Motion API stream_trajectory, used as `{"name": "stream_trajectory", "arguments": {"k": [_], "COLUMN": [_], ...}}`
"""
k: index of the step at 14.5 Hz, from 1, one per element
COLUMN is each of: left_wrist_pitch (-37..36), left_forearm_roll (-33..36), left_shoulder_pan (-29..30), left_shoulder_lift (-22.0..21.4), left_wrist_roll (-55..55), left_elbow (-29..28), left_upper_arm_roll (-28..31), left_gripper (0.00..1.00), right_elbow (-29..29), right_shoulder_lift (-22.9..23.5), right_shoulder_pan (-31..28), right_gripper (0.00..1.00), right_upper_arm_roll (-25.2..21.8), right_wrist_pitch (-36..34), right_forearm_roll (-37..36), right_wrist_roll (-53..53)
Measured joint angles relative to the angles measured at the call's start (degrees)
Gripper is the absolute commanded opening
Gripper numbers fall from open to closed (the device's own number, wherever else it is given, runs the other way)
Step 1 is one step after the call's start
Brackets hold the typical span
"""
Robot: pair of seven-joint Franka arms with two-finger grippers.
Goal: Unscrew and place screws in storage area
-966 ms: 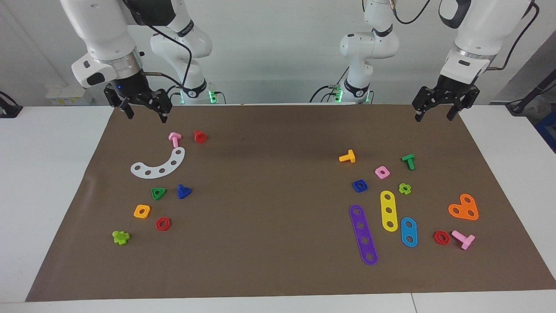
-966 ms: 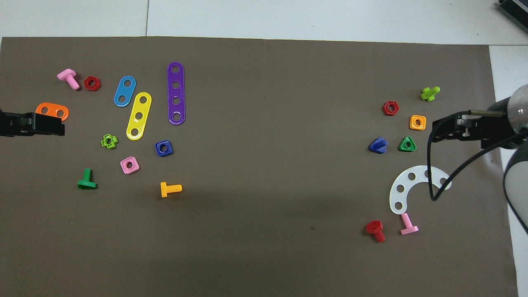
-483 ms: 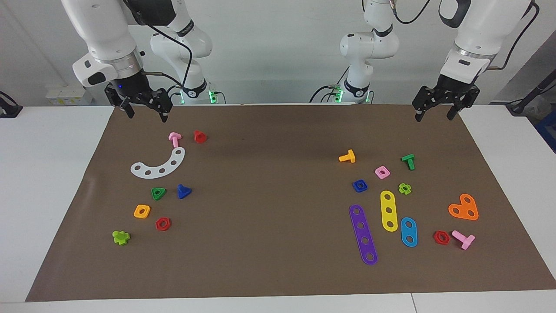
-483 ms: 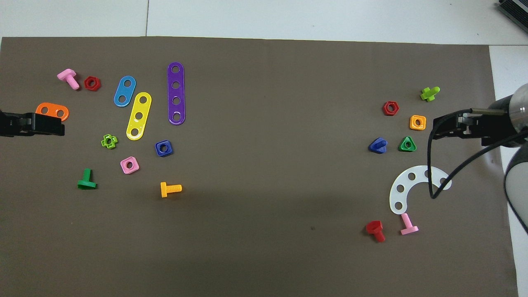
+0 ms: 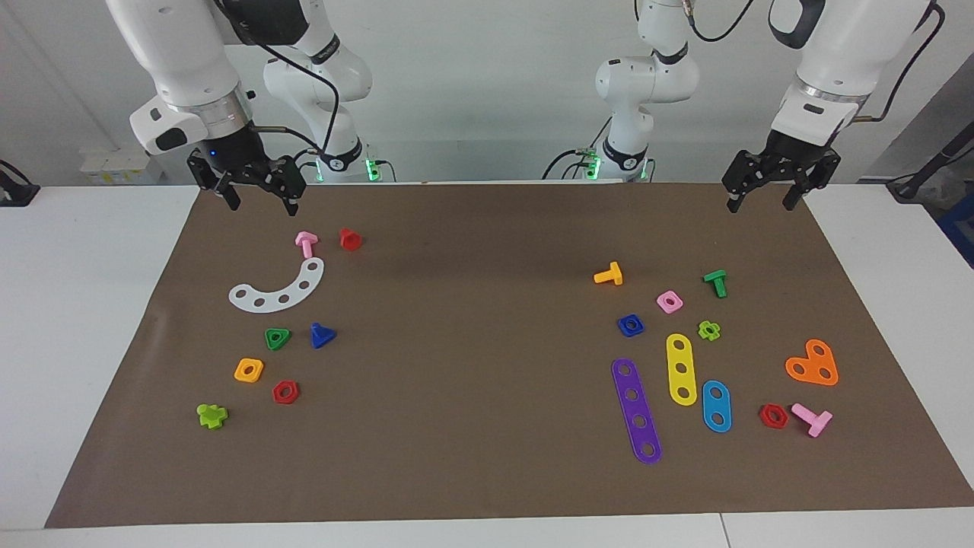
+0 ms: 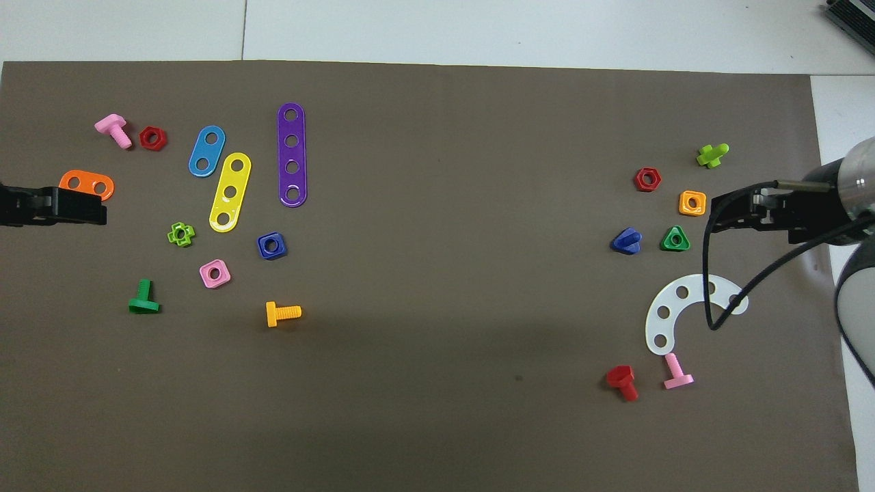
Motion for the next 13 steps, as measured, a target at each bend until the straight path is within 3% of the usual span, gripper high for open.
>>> {"name": "stream_trajectory", "arguments": {"k": [13], "left_wrist_pitch": [0.01], "left_forearm_roll": [0.0], "left_shoulder_pan": [0.0], "left_shoulder_lift": [0.0], "left_wrist_roll": [0.0], "left_elbow": [-0.02], "left_upper_arm_roll": [0.0], "left_gripper": [1.0], "right_elbow": [-0.06], "right_shoulder_lift": [-0.01], "right_shoulder_pan": [0.03], "right_gripper": [1.0], "right_upper_arm_roll": [0.0], "right_wrist_pitch": [0.18], "right_forearm_roll": [-0.28], "right_wrist_roll": [-2.38]}}
